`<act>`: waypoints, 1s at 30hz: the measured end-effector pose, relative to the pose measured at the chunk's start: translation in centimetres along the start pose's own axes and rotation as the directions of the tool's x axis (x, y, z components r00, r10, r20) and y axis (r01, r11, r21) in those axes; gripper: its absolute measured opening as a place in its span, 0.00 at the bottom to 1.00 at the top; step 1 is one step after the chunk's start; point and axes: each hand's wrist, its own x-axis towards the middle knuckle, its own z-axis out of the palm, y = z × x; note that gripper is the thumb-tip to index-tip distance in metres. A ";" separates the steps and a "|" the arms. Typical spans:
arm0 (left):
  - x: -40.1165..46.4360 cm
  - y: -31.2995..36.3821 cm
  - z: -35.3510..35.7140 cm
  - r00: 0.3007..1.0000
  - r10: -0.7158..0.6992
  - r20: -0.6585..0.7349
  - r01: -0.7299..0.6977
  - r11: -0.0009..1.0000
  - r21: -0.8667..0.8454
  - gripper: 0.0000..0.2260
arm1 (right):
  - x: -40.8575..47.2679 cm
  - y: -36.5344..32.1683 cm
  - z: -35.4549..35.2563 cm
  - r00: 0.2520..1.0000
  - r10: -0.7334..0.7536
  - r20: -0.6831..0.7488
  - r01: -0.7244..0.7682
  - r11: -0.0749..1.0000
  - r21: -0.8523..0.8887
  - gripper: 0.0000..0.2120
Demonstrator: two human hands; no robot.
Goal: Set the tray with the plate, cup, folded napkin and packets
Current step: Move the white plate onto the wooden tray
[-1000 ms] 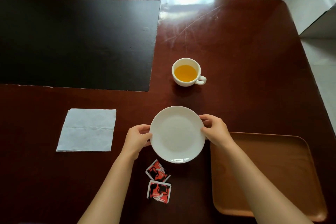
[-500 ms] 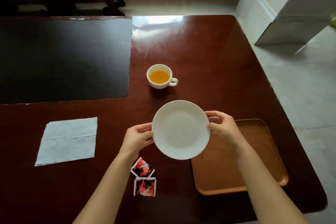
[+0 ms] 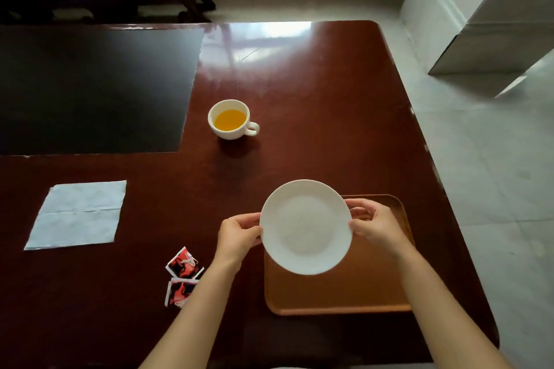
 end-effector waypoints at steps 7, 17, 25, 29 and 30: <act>0.2 -2.0 2.1 0.994 0.017 -0.106 -0.001 0.988 0.152 0.12 | 1.3 2.3 -1.2 0.999 0.040 0.027 -0.040 0.999 -0.011 0.18; 0.1 -3.6 3.2 0.984 0.050 -0.170 0.003 0.955 0.296 0.13 | 2.4 4.2 -1.2 0.996 0.066 0.067 -0.064 0.997 -0.043 0.17; 0.0 -4.3 3.4 0.978 0.106 -0.179 -0.031 0.925 0.379 0.13 | 2.8 5.2 -1.2 0.996 0.061 0.066 -0.051 0.988 -0.143 0.18; 0.1 -4.1 3.2 0.976 0.124 -0.179 -0.036 0.902 0.429 0.12 | 3.0 5.2 -1.5 0.996 0.062 0.070 -0.050 0.985 -0.165 0.19; 0.2 -4.0 3.1 0.978 0.115 -0.175 -0.029 0.903 0.430 0.12 | 3.0 5.2 -1.5 0.995 0.066 0.073 -0.053 0.984 -0.170 0.18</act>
